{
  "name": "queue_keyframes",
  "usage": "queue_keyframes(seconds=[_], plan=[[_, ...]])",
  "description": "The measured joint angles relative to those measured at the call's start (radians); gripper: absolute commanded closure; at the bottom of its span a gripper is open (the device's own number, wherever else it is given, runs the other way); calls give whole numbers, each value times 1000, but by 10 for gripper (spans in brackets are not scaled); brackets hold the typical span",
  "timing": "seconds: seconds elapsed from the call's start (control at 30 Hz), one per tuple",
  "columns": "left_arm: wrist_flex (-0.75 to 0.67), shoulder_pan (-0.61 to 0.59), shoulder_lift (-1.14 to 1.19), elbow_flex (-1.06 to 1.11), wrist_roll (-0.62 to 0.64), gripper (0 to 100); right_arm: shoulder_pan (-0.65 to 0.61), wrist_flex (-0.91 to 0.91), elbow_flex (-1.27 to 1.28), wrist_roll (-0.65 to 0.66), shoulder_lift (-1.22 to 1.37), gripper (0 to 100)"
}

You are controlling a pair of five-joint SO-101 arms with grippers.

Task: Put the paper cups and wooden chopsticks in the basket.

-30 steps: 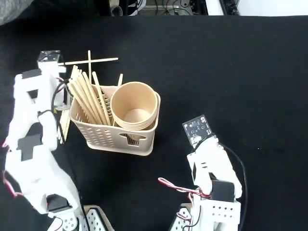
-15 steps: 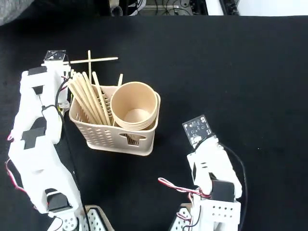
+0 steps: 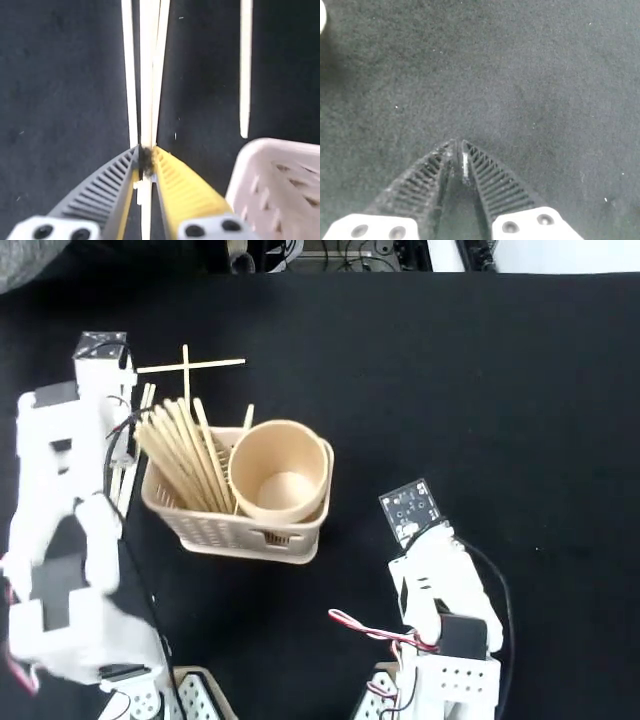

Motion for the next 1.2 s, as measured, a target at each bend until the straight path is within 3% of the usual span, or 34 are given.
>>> queue_keyframes(seconds=[0.4,0.53,0.83,1.2], plan=[[-81,0,-712,333,-2,972,0,0,0,0,0,985],[-140,17,-881,362,98,972,0,0,0,0,0,985],[-186,117,-898,259,322,972,0,0,0,0,0,985],[-186,126,-1048,78,374,972,0,0,0,0,0,985]])
